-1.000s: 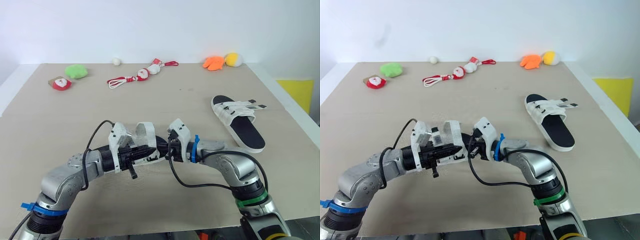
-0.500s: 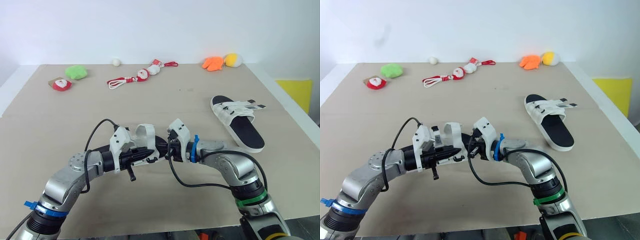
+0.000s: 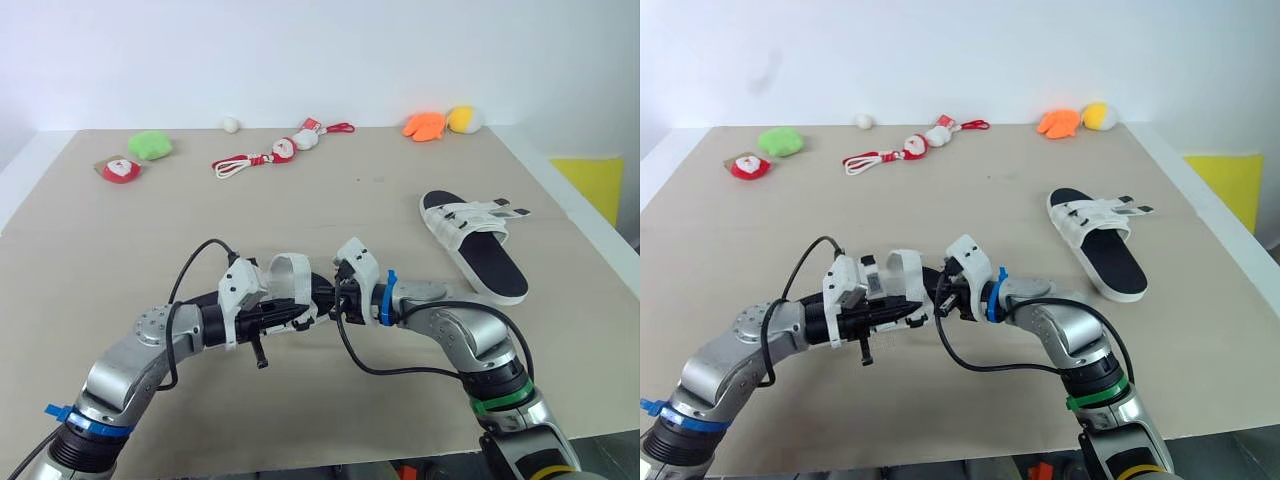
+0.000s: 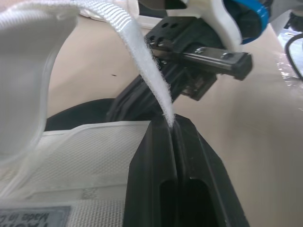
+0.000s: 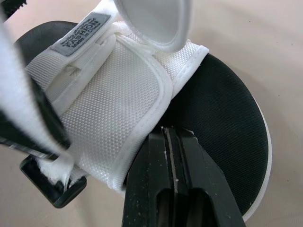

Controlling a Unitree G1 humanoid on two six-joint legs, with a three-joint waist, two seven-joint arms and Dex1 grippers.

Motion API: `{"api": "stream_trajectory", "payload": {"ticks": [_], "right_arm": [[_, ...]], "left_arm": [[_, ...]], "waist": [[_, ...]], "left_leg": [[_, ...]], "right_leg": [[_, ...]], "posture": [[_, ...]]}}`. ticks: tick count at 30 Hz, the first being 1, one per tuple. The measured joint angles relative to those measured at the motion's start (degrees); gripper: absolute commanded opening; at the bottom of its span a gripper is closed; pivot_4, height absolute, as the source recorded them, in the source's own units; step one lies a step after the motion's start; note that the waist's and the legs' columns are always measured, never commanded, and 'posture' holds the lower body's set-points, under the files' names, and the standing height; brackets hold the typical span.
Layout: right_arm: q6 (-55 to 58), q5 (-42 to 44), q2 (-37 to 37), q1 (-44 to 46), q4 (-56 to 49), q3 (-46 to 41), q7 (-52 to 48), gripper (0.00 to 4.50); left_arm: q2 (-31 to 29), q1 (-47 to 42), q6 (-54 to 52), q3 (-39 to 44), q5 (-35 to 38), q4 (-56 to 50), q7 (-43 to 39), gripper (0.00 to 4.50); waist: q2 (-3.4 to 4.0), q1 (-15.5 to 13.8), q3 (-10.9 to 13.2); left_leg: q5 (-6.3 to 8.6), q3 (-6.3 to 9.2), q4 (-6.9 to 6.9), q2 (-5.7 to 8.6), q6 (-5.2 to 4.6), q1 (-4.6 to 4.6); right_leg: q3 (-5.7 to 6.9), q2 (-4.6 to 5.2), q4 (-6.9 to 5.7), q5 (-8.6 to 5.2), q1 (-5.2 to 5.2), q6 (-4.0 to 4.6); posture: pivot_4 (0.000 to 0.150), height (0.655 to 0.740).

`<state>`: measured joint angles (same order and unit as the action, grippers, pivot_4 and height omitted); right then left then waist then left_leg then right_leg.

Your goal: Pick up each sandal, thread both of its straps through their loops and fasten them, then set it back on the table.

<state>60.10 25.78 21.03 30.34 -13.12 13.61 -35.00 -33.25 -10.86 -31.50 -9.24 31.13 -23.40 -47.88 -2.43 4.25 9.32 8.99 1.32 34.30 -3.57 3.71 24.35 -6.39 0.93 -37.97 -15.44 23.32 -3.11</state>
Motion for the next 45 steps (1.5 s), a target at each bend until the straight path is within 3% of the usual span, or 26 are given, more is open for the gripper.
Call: {"api": "stream_trajectory", "payload": {"ticks": [8,20,23,24,27,28,31,35,39,45], "right_arm": [[-0.36,-0.03,0.01,0.46,1.07,-0.01,-0.05,0.0],[-0.68,-0.02,0.02,0.67,1.0,-0.03,-0.06,0.0],[-0.68,-0.03,0.02,0.67,1.02,-0.05,-0.02,0.0],[-0.68,-0.04,0.02,0.67,1.05,-0.08,0.08,0.0],[-0.68,-0.04,0.02,0.67,1.04,-0.08,0.15,0.0],[-0.68,-0.04,0.02,0.67,1.04,-0.08,0.15,0.0],[-0.67,-0.03,0.02,0.65,0.97,-0.08,0.15,0.0],[-0.67,-0.03,0.02,0.65,0.94,-0.07,0.16,0.0],[-0.65,0.01,0.02,0.62,0.89,-0.05,0.15,0.0],[-0.65,0.01,0.01,0.63,0.91,-0.04,0.2,0.0]], "left_arm": [[0.52,-0.74,-5.08,1.88,5.71,-1.24,-1.17,4.42],[5.54,-8.44,-12.36,7.1,12.27,2.64,4.91,4.42],[5.63,-8.54,-12.8,7.15,12.36,2.7,5.18,3.73],[6.06,-8.9,-13.1,7.16,12.4,2.87,5.72,3.28],[6.62,-9.33,-13.49,7.23,12.65,3.22,6.27,2.49],[6.67,-9.35,-13.5,7.24,12.69,3.23,6.28,2.49],[6.91,-9.51,-13.79,7.36,12.8,3.25,6.41,1.71],[5.17,-9.44,-13.7,6.9,11.96,3.15,5.73,0.07],[1.3,-6.74,-11.99,3.48,8.62,1.77,2.85,0.01],[0.28,-5.5,-8.88,1.36,5.32,0.56,1.32,0.01]], "waist": [[-0.01,0.05,0.01],[0.0,0.04,0.07],[-0.01,0.04,0.07],[-0.01,0.04,0.08],[-0.02,0.04,0.08],[-0.02,0.04,0.08],[-0.02,0.04,0.08],[-0.01,0.05,0.08],[-0.01,0.05,0.08],[-0.01,0.05,0.08]], "left_leg": [[-0.01,0.02,0.08,0.02,-0.02,0.0],[-0.02,0.11,0.07,0.02,-0.04,0.23],[-0.03,0.14,0.08,0.02,-0.04,0.24],[-0.03,0.14,0.09,0.03,-0.04,0.25],[-0.03,0.14,0.1,0.03,-0.04,0.24],[-0.03,0.14,0.1,0.03,-0.04,0.25],[-0.03,0.15,0.09,0.03,-0.04,0.25],[-0.03,0.15,0.09,0.03,-0.04,0.25],[-0.02,0.14,0.07,0.02,-0.03,0.25],[-0.02,0.14,0.07,0.02,-0.03,0.24]], "right_leg": [[0.0,0.02,0.0,0.01,0.01,0.01],[0.0,-0.08,0.0,0.06,-0.03,-0.06],[0.0,-0.09,0.0,0.06,-0.03,-0.07],[0.0,-0.08,0.0,0.06,-0.04,-0.06],[0.0,-0.08,0.0,0.07,-0.04,-0.06],[0.0,-0.08,0.0,0.07,-0.04,-0.06],[0.0,-0.09,0.0,0.07,-0.04,-0.06],[0.0,-0.09,0.0,0.07,-0.02,-0.06],[0.0,-0.08,0.0,0.05,-0.01,-0.04],[0.0,-0.07,0.0,0.05,0.0,-0.04]], "posture": [[0.15,0.74],[0.15,0.74],[0.15,0.74],[0.15,0.74],[0.15,0.74],[0.15,0.74],[0.15,0.74],[0.15,0.74],[0.15,0.74],[0.15,0.74]]}}
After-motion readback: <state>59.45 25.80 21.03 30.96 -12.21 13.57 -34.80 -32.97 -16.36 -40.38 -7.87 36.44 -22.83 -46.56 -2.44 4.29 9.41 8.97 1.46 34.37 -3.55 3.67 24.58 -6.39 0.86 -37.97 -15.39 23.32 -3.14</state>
